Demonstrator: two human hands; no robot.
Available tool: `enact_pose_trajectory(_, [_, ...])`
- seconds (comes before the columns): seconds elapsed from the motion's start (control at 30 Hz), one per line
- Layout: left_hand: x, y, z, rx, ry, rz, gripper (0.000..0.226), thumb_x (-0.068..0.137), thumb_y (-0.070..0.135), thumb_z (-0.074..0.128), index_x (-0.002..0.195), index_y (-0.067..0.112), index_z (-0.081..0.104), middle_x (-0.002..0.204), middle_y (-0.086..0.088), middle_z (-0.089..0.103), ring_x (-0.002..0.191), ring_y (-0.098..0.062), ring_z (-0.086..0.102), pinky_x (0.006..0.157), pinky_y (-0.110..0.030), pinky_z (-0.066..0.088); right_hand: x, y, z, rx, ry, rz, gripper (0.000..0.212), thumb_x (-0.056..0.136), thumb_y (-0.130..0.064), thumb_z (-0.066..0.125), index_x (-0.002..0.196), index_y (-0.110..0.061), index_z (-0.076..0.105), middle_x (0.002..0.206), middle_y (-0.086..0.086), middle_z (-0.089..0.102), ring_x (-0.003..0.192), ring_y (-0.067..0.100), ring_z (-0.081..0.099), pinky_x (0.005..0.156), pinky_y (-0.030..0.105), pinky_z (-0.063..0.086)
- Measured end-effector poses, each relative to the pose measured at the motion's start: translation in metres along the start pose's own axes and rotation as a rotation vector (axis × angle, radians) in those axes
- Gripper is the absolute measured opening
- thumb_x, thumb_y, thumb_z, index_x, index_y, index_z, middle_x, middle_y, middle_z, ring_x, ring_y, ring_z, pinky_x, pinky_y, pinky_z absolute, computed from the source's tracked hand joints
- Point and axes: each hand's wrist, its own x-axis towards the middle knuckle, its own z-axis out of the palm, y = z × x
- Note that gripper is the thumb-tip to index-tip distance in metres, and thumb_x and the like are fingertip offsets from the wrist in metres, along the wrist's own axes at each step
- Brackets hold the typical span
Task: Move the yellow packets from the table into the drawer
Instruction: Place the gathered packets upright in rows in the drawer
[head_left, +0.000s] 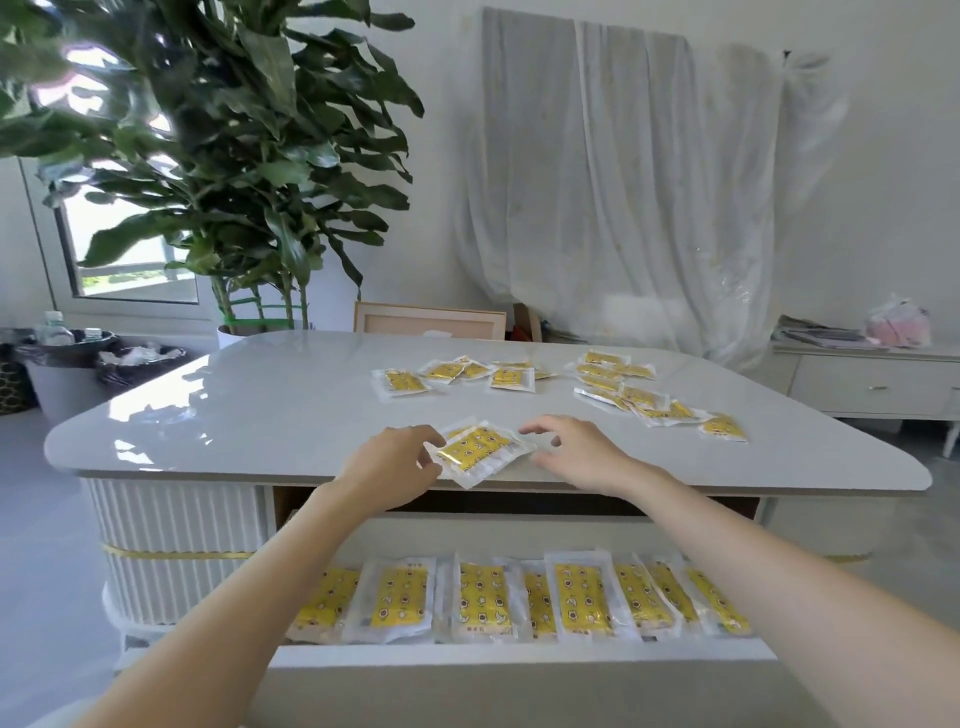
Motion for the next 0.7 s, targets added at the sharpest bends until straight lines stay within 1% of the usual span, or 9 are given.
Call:
enact_pose_trajectory(0.07, [0.004, -0.005, -0.001, 0.003, 0.018, -0.017, 0.038, 0.094, 0.028, 0.052, 0.131, 0.026, 0.049, 0.117, 0.006, 0.063, 0.105, -0.015, 0.06, 0.089, -0.033, 0.051, 0.014, -0.009, 0.01, -0.041, -0.075, -0.015, 0.046, 0.095, -0.03, 0.055, 0.139, -0.026, 0.047, 0.144, 0.002, 0.045, 0.129, 0.021, 0.044, 0.098, 0.027, 0.039])
enact_pose_trajectory(0.13, [0.01, -0.009, -0.001, 0.002, 0.023, -0.031, 0.04, 0.094, 0.029, 0.052, 0.133, 0.025, 0.047, 0.122, 0.004, 0.06, 0.109, -0.016, 0.057, 0.091, -0.033, 0.049, 0.026, -0.019, 0.02, 0.016, -0.156, 0.024, 0.054, 0.094, -0.032, 0.055, 0.145, -0.025, 0.039, 0.146, 0.001, 0.042, 0.134, 0.021, 0.04, 0.106, 0.03, 0.036])
enact_pose_trajectory(0.2, [0.016, -0.012, 0.0, -0.014, 0.019, -0.044, 0.042, 0.094, 0.03, 0.052, 0.134, 0.024, 0.046, 0.127, 0.002, 0.057, 0.114, -0.017, 0.054, 0.094, -0.032, 0.048, 0.034, -0.025, 0.027, 0.101, -0.174, 0.092, 0.047, 0.094, -0.026, 0.052, 0.14, -0.022, 0.046, 0.139, 0.001, 0.051, 0.128, 0.021, 0.047, 0.102, 0.03, 0.038])
enact_pose_trajectory(0.27, [0.022, -0.015, 0.003, -0.038, 0.008, -0.061, 0.043, 0.093, 0.031, 0.052, 0.135, 0.021, 0.046, 0.13, 0.0, 0.055, 0.117, -0.018, 0.053, 0.096, -0.031, 0.045, 0.039, -0.028, 0.034, 0.131, -0.133, 0.103, 0.033, 0.092, -0.024, 0.053, 0.124, -0.019, 0.06, 0.125, 0.003, 0.061, 0.118, 0.023, 0.055, 0.095, 0.031, 0.043])
enact_pose_trajectory(0.3, [0.025, -0.017, 0.005, -0.057, 0.001, -0.075, 0.044, 0.093, 0.032, 0.052, 0.135, 0.02, 0.045, 0.131, -0.001, 0.054, 0.118, -0.018, 0.052, 0.097, -0.031, 0.043, 0.04, -0.029, 0.037, 0.136, -0.109, 0.104, 0.032, 0.091, -0.025, 0.056, 0.123, -0.018, 0.06, 0.125, 0.003, 0.062, 0.119, 0.024, 0.055, 0.095, 0.03, 0.043])
enact_pose_trajectory(0.33, [0.028, -0.018, 0.008, -0.077, -0.006, -0.093, 0.046, 0.093, 0.034, 0.052, 0.135, 0.02, 0.045, 0.133, -0.002, 0.053, 0.121, -0.019, 0.05, 0.098, -0.031, 0.042, 0.041, -0.029, 0.039, 0.158, -0.08, 0.104, 0.04, 0.09, -0.026, 0.06, 0.129, -0.017, 0.056, 0.131, 0.004, 0.058, 0.124, 0.023, 0.052, 0.097, 0.028, 0.041])
enact_pose_trajectory(0.43, [0.035, -0.022, 0.015, -0.127, -0.023, -0.156, 0.052, 0.091, 0.043, 0.052, 0.137, 0.02, 0.044, 0.139, -0.002, 0.049, 0.127, -0.022, 0.045, 0.106, -0.039, 0.038, 0.044, -0.028, 0.046, 0.268, -0.038, 0.108, 0.084, 0.081, -0.029, 0.075, 0.149, -0.014, 0.029, 0.148, 0.005, 0.041, 0.134, 0.02, 0.042, 0.103, 0.025, 0.033])
enact_pose_trajectory(0.6, [0.042, -0.017, 0.022, -0.061, -0.012, -0.23, 0.066, 0.086, 0.05, 0.056, 0.142, 0.02, 0.037, 0.142, 0.0, 0.047, 0.133, -0.027, 0.034, 0.104, -0.039, 0.031, 0.053, -0.032, 0.048, 0.419, -0.083, 0.083, 0.094, 0.072, -0.016, 0.083, 0.148, -0.02, 0.03, 0.139, 0.005, 0.052, 0.129, 0.02, 0.047, 0.096, 0.025, 0.036])
enact_pose_trajectory(0.7, [0.046, -0.02, 0.024, -0.194, 0.0, -0.298, 0.075, 0.081, 0.046, 0.066, 0.142, 0.018, 0.034, 0.138, -0.003, 0.05, 0.13, -0.026, 0.039, 0.105, -0.038, 0.037, 0.055, -0.033, 0.046, 0.509, -0.115, 0.085, 0.098, 0.068, -0.003, 0.083, 0.148, -0.022, 0.03, 0.14, 0.007, 0.049, 0.128, 0.02, 0.046, 0.091, 0.026, 0.037])
